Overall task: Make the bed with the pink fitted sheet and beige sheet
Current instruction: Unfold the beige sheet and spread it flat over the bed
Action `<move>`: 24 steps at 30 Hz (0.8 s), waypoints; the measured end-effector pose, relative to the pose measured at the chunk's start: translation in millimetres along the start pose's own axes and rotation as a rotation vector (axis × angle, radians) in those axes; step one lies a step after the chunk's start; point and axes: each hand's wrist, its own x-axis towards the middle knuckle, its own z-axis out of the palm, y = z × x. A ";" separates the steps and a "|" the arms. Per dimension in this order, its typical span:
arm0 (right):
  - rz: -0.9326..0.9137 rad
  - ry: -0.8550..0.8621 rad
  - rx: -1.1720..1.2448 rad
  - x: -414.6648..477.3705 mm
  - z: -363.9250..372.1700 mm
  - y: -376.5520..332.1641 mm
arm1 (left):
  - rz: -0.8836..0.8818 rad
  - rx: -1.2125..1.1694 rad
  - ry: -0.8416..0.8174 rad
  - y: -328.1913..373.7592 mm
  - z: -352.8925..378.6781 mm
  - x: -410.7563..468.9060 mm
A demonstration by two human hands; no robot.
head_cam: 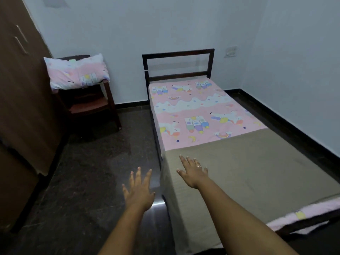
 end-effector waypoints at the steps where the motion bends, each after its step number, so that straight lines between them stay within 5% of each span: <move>1: 0.000 0.016 0.013 9.7 5.4 -21.4 | -0.005 0.022 0.010 -23.1 -8.8 11.3; 15: 0.203 -0.017 0.031 123.3 24.3 -82.2 | 0.208 -0.013 -0.175 -63.7 -26.1 140.7; 24: 0.265 -0.075 0.018 285.8 4.7 -67.6 | 0.283 0.061 -0.272 -31.8 -44.3 318.6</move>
